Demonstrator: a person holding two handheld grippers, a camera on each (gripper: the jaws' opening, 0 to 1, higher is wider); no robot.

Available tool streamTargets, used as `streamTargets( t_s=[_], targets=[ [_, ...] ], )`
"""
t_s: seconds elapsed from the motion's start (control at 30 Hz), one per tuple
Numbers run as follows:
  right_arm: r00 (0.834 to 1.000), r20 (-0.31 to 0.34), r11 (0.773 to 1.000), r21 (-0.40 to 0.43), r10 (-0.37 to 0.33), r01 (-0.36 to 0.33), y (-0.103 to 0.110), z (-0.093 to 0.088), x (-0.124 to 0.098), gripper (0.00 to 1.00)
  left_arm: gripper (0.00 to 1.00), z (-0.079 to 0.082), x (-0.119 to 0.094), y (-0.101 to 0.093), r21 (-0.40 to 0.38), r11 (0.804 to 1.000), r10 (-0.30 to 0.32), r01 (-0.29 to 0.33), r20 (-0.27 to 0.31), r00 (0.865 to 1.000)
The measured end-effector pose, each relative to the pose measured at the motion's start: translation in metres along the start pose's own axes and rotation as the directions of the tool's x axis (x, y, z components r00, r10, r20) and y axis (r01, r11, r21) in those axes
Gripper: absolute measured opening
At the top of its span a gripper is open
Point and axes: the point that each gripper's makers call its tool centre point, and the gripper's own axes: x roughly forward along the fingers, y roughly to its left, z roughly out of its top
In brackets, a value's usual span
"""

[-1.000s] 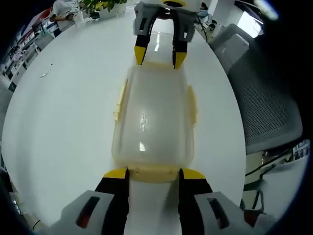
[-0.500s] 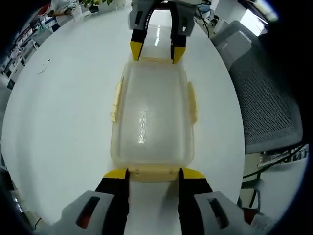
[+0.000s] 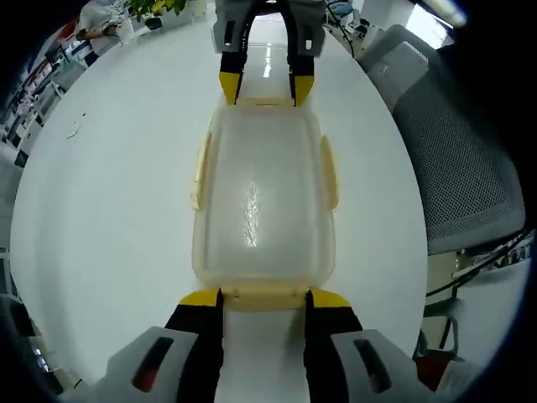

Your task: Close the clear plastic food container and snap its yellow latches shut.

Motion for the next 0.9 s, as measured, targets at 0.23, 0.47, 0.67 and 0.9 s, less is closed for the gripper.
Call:
streamTargets(
  t_s=[0.23,0.47,0.67,0.9],
  targets=[
    [1.0,-0.018,1.0,-0.012,-0.013,0.013,0.0,-0.001,0.001,0.36,0.33,0.0,0.004,-0.003,0.008,0.999,0.049,-0.049,-0.065,0.997],
    [1.0,0.012,1.0,-0.009,-0.003,0.003,0.001,0.005,-0.005,0.35,0.32,-0.004,0.001,-0.001,0.006,1.0,0.027,-0.027,-0.043,0.999],
    [1.0,0.017,1.0,-0.01,-0.01,0.01,-0.001,0.007,-0.009,0.35,0.32,-0.002,-0.007,0.001,-0.002,0.999,0.036,-0.036,-0.023,0.999],
    [0.999,0.032,1.0,-0.001,-0.008,0.008,0.0,0.011,-0.017,0.35,0.33,0.001,-0.018,0.001,-0.001,0.999,0.033,-0.033,-0.028,0.999]
  ],
)
